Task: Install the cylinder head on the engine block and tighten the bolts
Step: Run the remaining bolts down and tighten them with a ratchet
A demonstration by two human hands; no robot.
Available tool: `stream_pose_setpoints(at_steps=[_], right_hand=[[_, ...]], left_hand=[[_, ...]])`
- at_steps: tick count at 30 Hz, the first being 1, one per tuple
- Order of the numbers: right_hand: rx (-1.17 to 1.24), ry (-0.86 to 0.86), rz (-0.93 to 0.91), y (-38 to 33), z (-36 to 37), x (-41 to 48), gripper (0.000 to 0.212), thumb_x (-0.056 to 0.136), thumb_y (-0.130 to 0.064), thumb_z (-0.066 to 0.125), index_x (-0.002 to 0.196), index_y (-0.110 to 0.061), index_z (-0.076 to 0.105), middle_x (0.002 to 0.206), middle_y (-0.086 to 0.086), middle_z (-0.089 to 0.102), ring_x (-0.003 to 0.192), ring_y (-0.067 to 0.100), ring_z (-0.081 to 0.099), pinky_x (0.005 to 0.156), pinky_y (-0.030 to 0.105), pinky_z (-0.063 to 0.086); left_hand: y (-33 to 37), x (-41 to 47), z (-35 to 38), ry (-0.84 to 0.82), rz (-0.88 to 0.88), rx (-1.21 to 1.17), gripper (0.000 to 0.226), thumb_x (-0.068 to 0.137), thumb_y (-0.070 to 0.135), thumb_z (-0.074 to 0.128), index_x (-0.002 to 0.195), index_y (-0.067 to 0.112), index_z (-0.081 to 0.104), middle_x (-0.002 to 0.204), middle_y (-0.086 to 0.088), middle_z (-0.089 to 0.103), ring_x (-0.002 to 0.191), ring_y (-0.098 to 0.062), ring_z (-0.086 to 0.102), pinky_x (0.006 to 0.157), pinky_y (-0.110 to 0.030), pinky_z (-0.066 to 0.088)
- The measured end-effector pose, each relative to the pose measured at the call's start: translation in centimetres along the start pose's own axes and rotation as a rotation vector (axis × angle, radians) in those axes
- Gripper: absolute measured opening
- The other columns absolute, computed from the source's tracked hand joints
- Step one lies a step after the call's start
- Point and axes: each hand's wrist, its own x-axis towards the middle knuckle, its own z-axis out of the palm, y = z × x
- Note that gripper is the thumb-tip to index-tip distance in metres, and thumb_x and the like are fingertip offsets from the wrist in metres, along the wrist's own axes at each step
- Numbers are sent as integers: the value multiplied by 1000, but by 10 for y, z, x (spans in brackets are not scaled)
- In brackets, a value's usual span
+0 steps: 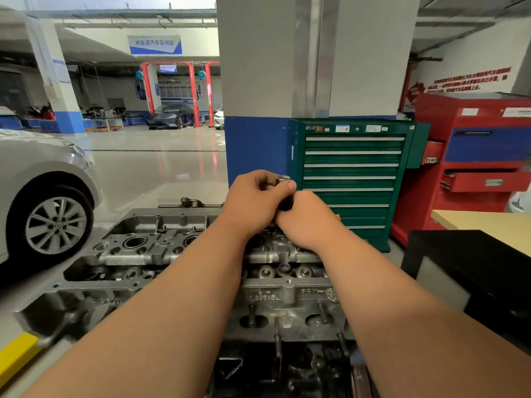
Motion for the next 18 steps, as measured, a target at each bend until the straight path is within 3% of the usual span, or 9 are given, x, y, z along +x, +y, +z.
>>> stream_pose_setpoints(at_steps=[3, 5, 8, 10, 12, 13, 16, 18], right_hand=[[32, 15, -37, 2, -1, 1, 10, 84, -15, 58, 81, -10, 66, 74, 12, 67, 72, 34, 61, 60, 40, 49], [-32, 53, 0, 2, 1, 2, 13, 84, -14, 56, 73, -13, 61, 69, 7, 63, 66, 30, 58, 51, 33, 42], [-61, 78, 54, 0, 3, 3, 12, 84, -16, 52, 74, -15, 59, 69, 2, 60, 62, 22, 54, 47, 25, 31], [-50, 36, 24, 0, 3, 2, 12, 83, -21, 53, 79, -16, 63, 68, 1, 62, 62, 20, 55, 48, 25, 31], [-25, -18, -13, 2, 1, 1, 13, 84, -24, 55, 82, -17, 65, 69, 2, 64, 62, 20, 57, 49, 26, 34], [-8, -20, -25, 3, 0, 0, 12, 85, -23, 56, 82, -16, 66, 69, 3, 65, 63, 22, 57, 50, 27, 36], [-48, 48, -1, 3, 1, 2, 10, 84, -21, 58, 79, -15, 63, 68, 2, 61, 60, 21, 53, 46, 26, 33], [-99, 83, 53, 0, 4, 3, 9, 86, -18, 55, 81, -15, 62, 68, -1, 56, 58, 18, 49, 44, 24, 26]], left_hand=[[0, -1, 0, -54, -7, -21, 8, 88, 28, 66, 86, 23, 71, 84, 7, 72, 79, -4, 66, 75, -27, 51], [-1, -1, 5, -54, -22, -3, 15, 86, 35, 68, 95, 24, 67, 93, 8, 70, 88, -7, 66, 83, -29, 52], [-1, 0, 7, 36, -12, 73, 28, 79, 41, 74, 88, 17, 62, 88, 3, 68, 85, -15, 65, 76, -31, 51], [-1, 1, 3, 42, 0, 32, 23, 81, 33, 74, 84, 12, 65, 83, -2, 70, 81, -18, 66, 75, -36, 53], [-1, 0, -1, -12, 2, -22, 8, 84, 27, 72, 83, 19, 70, 80, 4, 71, 76, -10, 66, 75, -33, 51], [0, -1, -2, -35, 0, -30, 3, 86, 27, 70, 88, 25, 71, 83, 7, 71, 78, -6, 65, 78, -31, 51], [0, -2, 3, -64, -54, -45, 28, 87, 34, 66, 114, 27, 63, 100, 4, 69, 96, -9, 65, 91, -35, 52], [2, -4, 5, -29, -56, -9, 26, 82, 40, 71, 100, 24, 61, 95, 4, 67, 89, -11, 64, 85, -34, 52]])
